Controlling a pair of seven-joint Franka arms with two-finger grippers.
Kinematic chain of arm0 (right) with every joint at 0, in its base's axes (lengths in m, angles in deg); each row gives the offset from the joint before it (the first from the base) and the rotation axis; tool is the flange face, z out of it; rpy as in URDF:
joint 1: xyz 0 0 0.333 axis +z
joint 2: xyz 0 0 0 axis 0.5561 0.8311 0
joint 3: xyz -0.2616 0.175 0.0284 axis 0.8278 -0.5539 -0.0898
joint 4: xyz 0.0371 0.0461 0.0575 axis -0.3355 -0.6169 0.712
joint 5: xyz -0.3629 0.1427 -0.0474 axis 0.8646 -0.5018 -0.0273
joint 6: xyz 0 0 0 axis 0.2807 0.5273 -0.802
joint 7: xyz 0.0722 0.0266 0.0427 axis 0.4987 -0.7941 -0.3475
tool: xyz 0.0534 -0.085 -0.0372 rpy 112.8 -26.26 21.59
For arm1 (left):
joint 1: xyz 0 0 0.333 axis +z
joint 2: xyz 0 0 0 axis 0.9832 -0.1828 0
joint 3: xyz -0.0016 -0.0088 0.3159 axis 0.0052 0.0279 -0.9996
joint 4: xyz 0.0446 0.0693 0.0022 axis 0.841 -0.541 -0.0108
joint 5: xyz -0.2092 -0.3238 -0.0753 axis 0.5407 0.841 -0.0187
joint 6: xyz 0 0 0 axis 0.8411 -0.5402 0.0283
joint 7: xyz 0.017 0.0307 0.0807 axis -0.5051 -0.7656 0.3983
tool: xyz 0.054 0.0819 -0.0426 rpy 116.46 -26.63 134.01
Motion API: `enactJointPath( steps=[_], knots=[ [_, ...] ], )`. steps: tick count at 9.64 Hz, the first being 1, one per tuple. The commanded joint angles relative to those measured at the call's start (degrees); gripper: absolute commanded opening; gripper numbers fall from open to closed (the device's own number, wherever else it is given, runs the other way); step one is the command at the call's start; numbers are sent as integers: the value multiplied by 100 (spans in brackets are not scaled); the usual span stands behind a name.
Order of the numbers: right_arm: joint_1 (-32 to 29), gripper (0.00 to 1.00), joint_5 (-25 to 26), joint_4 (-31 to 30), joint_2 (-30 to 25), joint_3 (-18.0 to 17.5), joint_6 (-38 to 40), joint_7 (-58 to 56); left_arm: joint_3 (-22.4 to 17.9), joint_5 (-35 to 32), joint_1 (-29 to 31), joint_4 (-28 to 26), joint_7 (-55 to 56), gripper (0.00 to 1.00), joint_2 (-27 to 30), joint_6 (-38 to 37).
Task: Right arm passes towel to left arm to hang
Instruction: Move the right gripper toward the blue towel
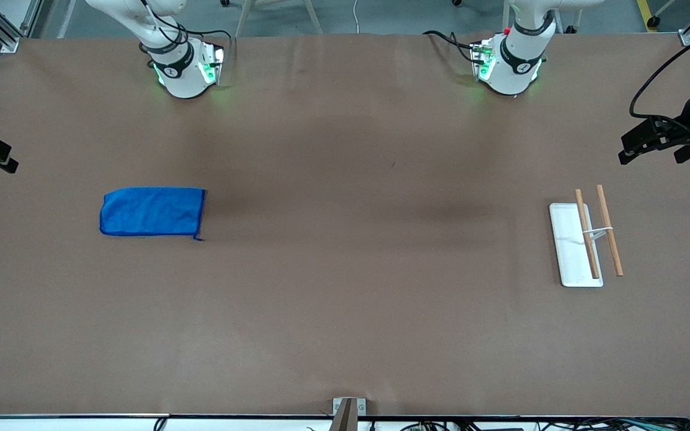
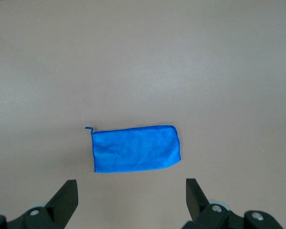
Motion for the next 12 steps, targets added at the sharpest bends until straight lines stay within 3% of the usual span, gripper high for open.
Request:
enactJointPath(
  steps=[1, 4, 6, 9, 12],
  knots=[
    [-71, 100, 57, -122, -117, -84, 20, 81, -24, -8, -46, -214, -44, 100, 40, -32],
    [-70, 100, 100, -244, -195, -84, 11, 73, -15, -8, -46, -196, 9, 100, 13, -32],
    [-132, 100, 118, -911, -468, -75, -277, 3, -15, -8, -28, -196, -106, 100, 4, -32],
    [-246, 100, 118, -1676, -416, -58, -690, -339, -24, -17, -29, -179, -97, 100, -13, -32],
    [-404, 100, 136, -2948, -126, -58, -2162, -885, -24, -8, -20, -161, -97, 100, -22, -32]
  ],
)
